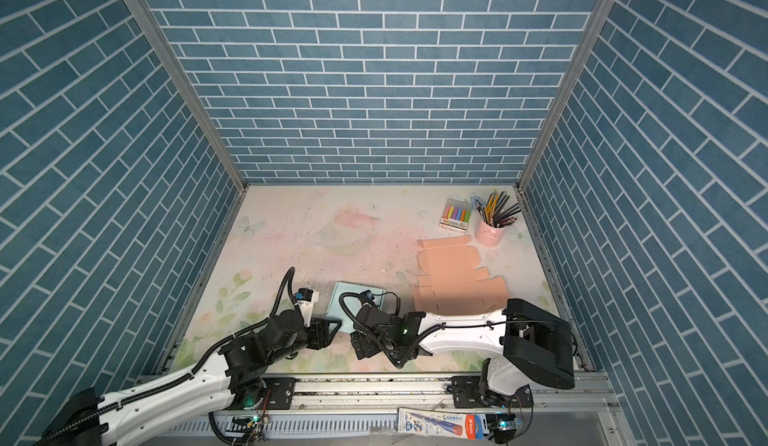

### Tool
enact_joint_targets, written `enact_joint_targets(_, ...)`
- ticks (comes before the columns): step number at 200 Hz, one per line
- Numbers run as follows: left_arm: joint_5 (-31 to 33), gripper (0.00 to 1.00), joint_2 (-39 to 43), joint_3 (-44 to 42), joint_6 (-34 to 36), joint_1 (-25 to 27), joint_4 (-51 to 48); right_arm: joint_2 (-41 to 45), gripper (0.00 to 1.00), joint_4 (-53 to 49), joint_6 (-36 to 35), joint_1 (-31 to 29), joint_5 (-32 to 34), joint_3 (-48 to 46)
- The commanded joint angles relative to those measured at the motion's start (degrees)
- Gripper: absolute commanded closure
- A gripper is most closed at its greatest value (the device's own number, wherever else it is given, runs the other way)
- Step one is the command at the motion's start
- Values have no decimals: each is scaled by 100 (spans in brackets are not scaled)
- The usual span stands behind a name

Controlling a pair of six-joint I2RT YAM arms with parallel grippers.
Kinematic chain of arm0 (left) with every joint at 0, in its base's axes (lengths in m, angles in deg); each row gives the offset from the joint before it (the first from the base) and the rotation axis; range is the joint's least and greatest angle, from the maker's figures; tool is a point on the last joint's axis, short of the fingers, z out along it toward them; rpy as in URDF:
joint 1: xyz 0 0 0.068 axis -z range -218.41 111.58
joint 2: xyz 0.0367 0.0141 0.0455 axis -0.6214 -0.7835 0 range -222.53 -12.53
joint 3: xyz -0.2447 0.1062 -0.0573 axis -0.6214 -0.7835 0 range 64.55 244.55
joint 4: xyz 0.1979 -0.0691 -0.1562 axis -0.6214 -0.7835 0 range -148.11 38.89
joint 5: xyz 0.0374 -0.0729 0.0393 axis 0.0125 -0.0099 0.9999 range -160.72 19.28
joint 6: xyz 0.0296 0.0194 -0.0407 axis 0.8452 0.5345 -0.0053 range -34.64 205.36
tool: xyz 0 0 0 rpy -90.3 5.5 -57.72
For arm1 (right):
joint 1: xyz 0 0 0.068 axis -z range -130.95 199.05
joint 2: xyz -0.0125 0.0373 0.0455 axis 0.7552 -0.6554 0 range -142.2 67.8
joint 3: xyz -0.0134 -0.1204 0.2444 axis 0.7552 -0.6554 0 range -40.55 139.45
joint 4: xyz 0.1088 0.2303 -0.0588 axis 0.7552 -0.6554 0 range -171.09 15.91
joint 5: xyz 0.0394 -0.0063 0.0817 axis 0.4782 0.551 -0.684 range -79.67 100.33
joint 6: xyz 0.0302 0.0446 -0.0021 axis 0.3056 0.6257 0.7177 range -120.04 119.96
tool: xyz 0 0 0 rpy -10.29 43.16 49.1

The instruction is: Fold the paper box

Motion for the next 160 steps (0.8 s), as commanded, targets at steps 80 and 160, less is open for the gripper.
enact_joint_targets(80, -7, 37, -343, -114, 3, 47, 413, -152, 32, 157, 138, 248, 180, -47)
enact_joint_targets(160, 79, 40, -458, -135, 65, 49, 473, -258, 39, 136, 4, 485, 217, -40)
